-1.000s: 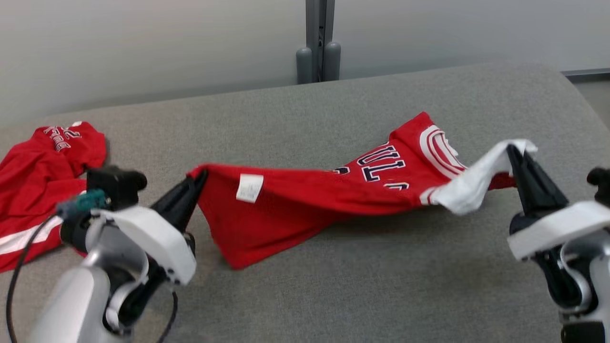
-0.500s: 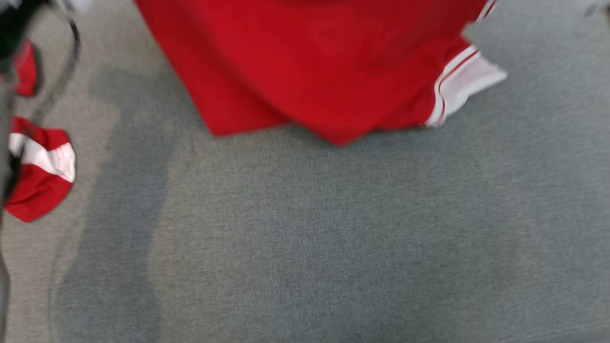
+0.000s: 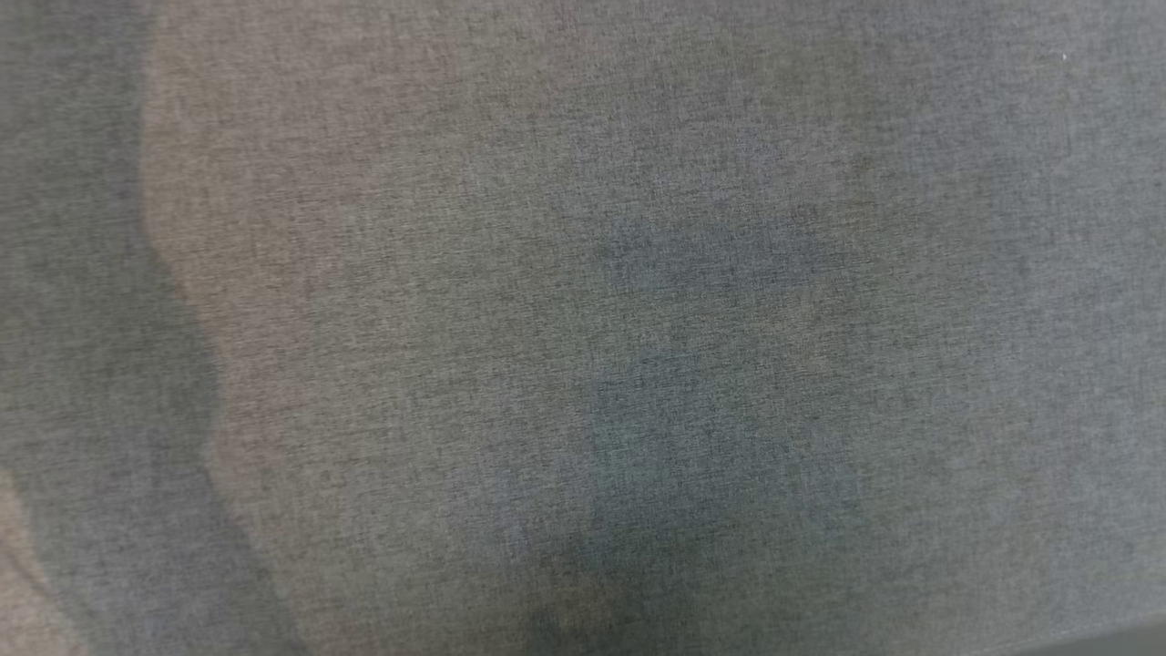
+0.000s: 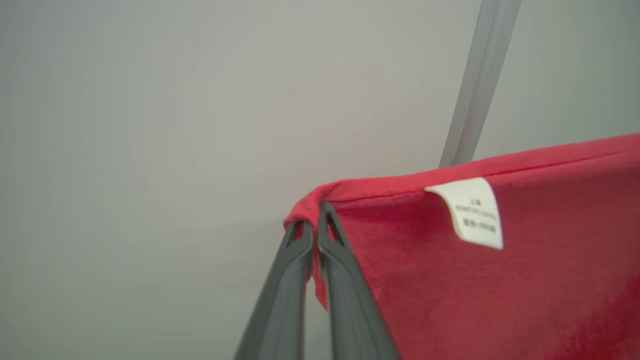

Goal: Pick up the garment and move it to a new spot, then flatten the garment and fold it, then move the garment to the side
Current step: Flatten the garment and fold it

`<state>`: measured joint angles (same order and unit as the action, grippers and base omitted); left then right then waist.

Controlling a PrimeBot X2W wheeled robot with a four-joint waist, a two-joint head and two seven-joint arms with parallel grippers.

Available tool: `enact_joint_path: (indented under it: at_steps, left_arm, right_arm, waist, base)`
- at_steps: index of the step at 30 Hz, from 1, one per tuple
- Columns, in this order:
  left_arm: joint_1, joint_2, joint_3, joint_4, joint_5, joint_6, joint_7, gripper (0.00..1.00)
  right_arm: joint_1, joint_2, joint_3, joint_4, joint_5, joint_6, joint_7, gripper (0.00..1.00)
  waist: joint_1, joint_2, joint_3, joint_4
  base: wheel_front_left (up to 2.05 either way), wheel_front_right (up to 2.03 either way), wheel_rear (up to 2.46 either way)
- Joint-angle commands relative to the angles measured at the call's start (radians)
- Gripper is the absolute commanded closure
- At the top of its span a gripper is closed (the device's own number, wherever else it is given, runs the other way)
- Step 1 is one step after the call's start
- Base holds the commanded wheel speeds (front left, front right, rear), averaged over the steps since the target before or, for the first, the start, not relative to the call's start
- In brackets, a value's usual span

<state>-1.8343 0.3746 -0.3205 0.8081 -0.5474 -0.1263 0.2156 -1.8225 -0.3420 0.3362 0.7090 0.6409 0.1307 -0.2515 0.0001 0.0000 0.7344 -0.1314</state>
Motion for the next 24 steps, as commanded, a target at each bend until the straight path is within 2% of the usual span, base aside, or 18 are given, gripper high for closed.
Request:
enact_joint_path:
  at_steps: [1, 6, 10, 13, 18, 24]
  left_arm:
    - [-0.03, 0.002, 0.002, 0.017, 0.007, 0.003, -0.019, 1.0]
    - [-0.085, -0.024, -0.003, 0.118, -0.009, -0.001, -0.075, 1.0]
    - [-0.066, -0.041, -0.013, 0.176, -0.044, -0.004, -0.094, 1.0]
    - [-0.016, -0.042, -0.066, 0.172, -0.078, -0.005, -0.086, 1.0]
    - [0.139, -0.003, -0.165, 0.112, -0.199, -0.004, -0.052, 1.0]
    - [0.4, 0.116, -0.26, -0.039, -0.373, -0.004, 0.019, 1.0]
  right_arm:
    - [-0.028, 0.002, -0.003, 0.009, -0.01, 0.0, -0.01, 1.0]
    - [-0.078, 0.038, 0.006, 0.043, -0.007, 0.0, -0.014, 1.0]
    - [-0.064, 0.048, 0.067, 0.052, -0.006, 0.0, -0.014, 1.0]
    - [-0.029, 0.041, 0.132, 0.059, 0.014, 0.0, -0.015, 1.0]
    - [0.095, 0.016, 0.265, 0.038, 0.088, 0.001, 0.029, 1.0]
    - [0.292, -0.069, 0.39, -0.049, 0.184, 0.0, 0.06, 1.0]
  waist:
    - [-0.0001, 0.0, 0.006, -0.007]
    - [-0.0001, 0.0, 0.018, -0.004]
    - [-0.0001, 0.0, 0.037, 0.0]
    - [-0.0001, 0.0, 0.04, 0.003]
    - [-0.0001, 0.0, -0.004, 0.002]
    - [-0.0001, 0.0, -0.122, -0.009]
  base:
    - [0.0, 0.0, 0.0]
    - [0.0, 0.0, 0.0]
    - [0.0, 0.0, 0.0]
    - [0.0, 0.0, 0.0]
    - [0.0, 0.0, 0.0]
    - [0.0, 0.0, 0.0]
